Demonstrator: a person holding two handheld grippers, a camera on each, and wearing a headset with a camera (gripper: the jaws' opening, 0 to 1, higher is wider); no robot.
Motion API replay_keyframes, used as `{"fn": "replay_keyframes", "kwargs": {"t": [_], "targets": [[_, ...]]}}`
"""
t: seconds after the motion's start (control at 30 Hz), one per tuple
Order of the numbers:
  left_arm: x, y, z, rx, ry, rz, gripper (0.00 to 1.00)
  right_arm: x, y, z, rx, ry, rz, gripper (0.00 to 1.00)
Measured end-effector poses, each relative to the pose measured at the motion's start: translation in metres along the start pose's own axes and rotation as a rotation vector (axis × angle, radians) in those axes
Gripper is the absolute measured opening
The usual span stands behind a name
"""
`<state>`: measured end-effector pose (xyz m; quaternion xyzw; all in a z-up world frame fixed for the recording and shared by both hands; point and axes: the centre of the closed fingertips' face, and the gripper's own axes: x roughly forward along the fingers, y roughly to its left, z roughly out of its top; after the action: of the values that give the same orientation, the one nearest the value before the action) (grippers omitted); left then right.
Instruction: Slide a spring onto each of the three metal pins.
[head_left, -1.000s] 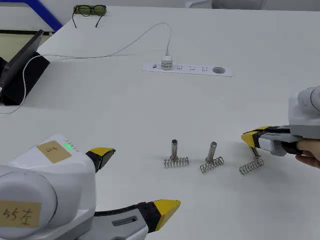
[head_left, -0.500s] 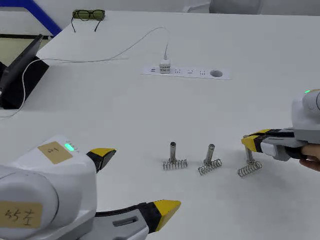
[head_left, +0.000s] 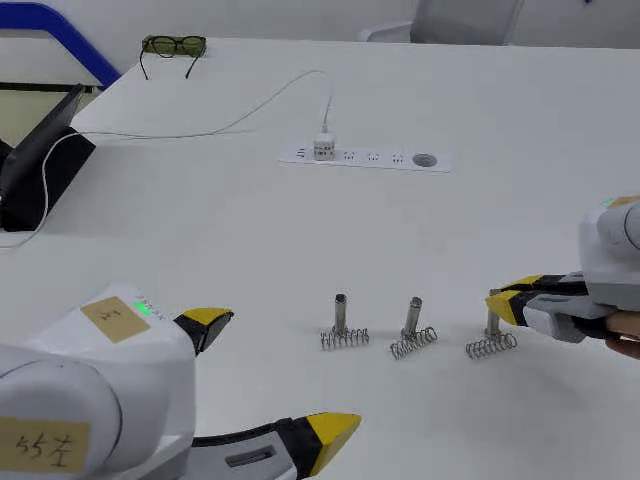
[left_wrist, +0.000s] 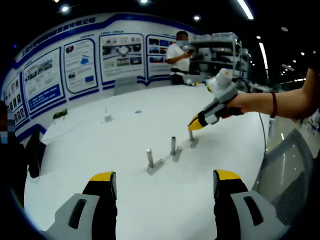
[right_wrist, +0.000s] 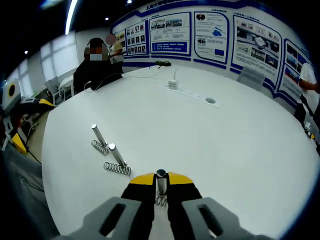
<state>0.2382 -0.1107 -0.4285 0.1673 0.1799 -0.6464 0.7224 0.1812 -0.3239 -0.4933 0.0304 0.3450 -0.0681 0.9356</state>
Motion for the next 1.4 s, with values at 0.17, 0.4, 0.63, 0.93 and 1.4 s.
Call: {"fn": "replay_keyframes", "kwargs": {"t": [0.17, 0.4, 0.63, 0.93, 1.4], "targets": [[-0.0019, -0.0004, 0.0034, 0.006, -0.012, 0.004, 0.8, -0.003, 0.0003, -0.0023, 0.01, 0.005, -0.004, 0.09], [-0.0024, -0.0019, 0.0028, 0.008, -0.01, 0.001, 0.8, -0.0056, 0.0026, -0.0053, 0.02, 0.013, -0.002, 0.09], [-0.0031, -0.0025, 0.0028, 0.009, -0.01, 0.001, 0.8, -0.006, 0.0031, -0.0056, 0.022, 0.016, -0.002, 0.09], [-0.0035, -0.0016, 0.0026, 0.009, -0.009, 0.002, 0.79, -0.008, 0.0047, -0.0046, 0.02, 0.015, -0.002, 0.09], [-0.0016, -0.004, 0.0008, 0.019, -0.003, -0.008, 0.77, -0.0096, 0.0068, -0.001, 0.013, -0.013, -0.002, 0.12]]}}
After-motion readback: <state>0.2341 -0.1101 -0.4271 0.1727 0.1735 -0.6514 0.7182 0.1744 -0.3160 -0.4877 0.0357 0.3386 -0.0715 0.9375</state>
